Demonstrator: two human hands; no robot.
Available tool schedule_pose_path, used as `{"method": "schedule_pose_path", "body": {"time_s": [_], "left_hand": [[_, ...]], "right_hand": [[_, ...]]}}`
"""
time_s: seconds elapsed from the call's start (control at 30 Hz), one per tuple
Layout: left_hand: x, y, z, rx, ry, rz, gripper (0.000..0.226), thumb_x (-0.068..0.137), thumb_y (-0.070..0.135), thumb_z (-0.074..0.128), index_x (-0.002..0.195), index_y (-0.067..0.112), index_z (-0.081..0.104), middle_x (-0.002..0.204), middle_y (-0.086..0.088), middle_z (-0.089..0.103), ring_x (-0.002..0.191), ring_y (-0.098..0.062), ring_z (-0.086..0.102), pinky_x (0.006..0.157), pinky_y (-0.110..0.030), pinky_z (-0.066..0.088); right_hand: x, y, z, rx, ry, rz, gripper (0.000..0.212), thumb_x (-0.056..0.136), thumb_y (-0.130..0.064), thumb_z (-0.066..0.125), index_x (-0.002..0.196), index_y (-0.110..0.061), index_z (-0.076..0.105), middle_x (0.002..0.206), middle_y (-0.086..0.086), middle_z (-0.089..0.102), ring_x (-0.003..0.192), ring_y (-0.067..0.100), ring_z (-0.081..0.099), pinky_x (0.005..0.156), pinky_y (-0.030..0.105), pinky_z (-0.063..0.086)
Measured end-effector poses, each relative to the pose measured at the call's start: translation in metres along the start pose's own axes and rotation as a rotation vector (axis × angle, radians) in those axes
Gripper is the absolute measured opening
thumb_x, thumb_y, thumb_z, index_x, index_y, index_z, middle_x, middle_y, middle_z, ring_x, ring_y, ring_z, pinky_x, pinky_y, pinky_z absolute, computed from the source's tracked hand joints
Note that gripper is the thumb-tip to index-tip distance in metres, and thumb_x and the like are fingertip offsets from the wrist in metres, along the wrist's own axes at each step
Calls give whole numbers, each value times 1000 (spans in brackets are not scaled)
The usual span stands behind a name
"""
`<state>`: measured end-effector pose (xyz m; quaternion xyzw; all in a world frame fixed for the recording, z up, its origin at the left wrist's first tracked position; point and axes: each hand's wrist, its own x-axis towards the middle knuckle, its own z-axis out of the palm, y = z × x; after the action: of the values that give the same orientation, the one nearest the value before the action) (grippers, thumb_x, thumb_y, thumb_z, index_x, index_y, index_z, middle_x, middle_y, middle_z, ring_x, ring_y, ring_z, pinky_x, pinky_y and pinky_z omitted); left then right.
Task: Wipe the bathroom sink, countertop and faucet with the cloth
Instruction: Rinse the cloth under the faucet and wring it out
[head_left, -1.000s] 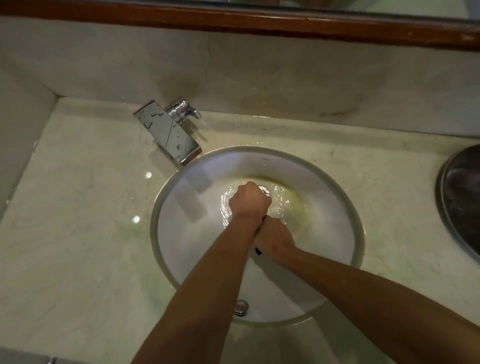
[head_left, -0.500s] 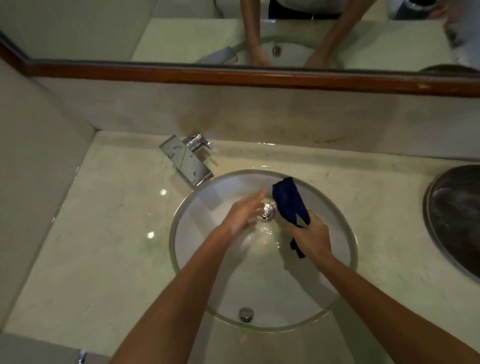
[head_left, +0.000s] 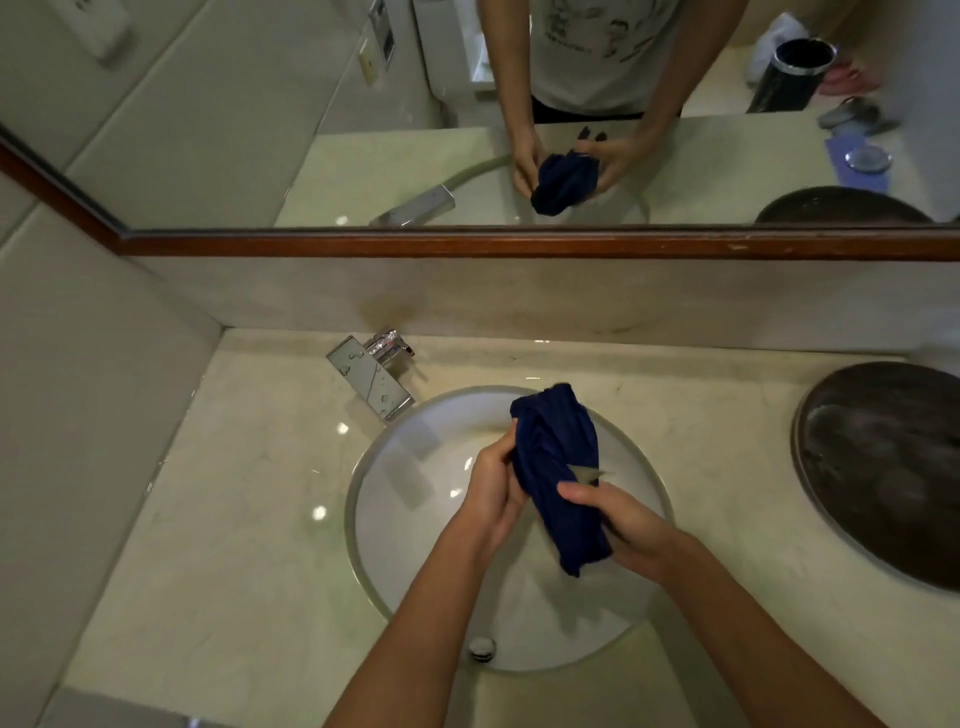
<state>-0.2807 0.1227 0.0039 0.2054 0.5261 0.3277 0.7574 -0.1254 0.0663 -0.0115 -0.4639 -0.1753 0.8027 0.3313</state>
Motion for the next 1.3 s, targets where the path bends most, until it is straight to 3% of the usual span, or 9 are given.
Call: {"method": "schedule_pose_path", "body": {"time_s": [0.13, 0.23, 0.37, 0.57, 0.83, 0.93, 1.1, 1.2, 1.3], "left_hand": [[-17, 2, 20, 21, 40, 27, 44, 107, 33, 47, 126, 1, 69, 119, -17, 74, 112, -31, 69, 97, -37, 55], [-28, 10, 33, 14, 37, 93, 41, 107, 32, 44, 115, 6, 74, 110, -13, 76, 104, -26, 72, 91, -36, 56], [-39, 23, 50, 238, 2, 186, 60, 88, 61, 61, 124, 14, 72, 119, -7, 76, 116, -23, 70, 102, -38, 54], [-43, 31, 52, 366, -12, 293, 25, 91, 20, 75, 115, 11, 73, 106, -9, 78, 98, -25, 75, 80, -33, 59], [-49, 42, 51, 409, -120, 304, 19, 62, 25, 58, 76, 17, 67, 78, -11, 58, 78, -28, 48, 65, -36, 38], [-56, 47, 52, 513, -208, 329, 28, 81, 31, 70, 107, 20, 73, 103, -5, 75, 97, -28, 69, 82, -42, 55], [-64, 61, 40, 627, -139, 335, 25, 84, 15, 83, 106, 9, 72, 93, -4, 78, 84, -17, 73, 73, -30, 56], [-68, 70, 30, 478, -102, 255, 48, 83, 39, 83, 109, -1, 71, 104, -23, 74, 95, -34, 68, 83, -46, 49], [-70, 65, 25, 293, -15, 217, 42, 94, 37, 73, 124, 9, 67, 120, -14, 74, 113, -30, 70, 101, -49, 50]], "right_hand": [[-17, -16, 11, -406, 51, -70, 47, 80, -38, 83, 123, -24, 68, 113, -2, 76, 103, 12, 72, 85, 24, 55], [-26, -22, 11, -473, 317, -237, 47, 80, -42, 85, 120, -35, 62, 109, -14, 74, 97, 5, 71, 90, 32, 59], [-38, -26, 15, -691, 512, -495, 36, 84, -39, 79, 110, -48, 56, 99, -18, 71, 86, 1, 70, 77, 36, 61], [-60, -50, -7, -357, 98, -517, 64, 86, -39, 80, 142, -32, 51, 133, -14, 66, 125, 7, 61, 102, 32, 52], [-64, -86, -2, -867, 428, -826, 12, 99, -29, 66, 101, -24, 76, 76, -8, 73, 71, 13, 68, 66, 42, 56], [-71, -102, 2, -955, 423, -876, 18, 97, -35, 62, 92, -23, 74, 70, -9, 69, 66, 13, 65, 62, 41, 53], [-77, -129, -1, -669, 297, -692, 17, 101, -24, 63, 96, -12, 75, 85, 0, 77, 83, 16, 73, 73, 35, 55], [-67, -131, -8, -433, 213, -459, 27, 102, -39, 55, 110, -20, 73, 102, -4, 79, 105, 20, 73, 90, 37, 56], [-55, -112, 3, -375, 42, -297, 42, 94, -51, 55, 130, -31, 60, 121, -3, 75, 111, 17, 72, 93, 39, 57]]}}
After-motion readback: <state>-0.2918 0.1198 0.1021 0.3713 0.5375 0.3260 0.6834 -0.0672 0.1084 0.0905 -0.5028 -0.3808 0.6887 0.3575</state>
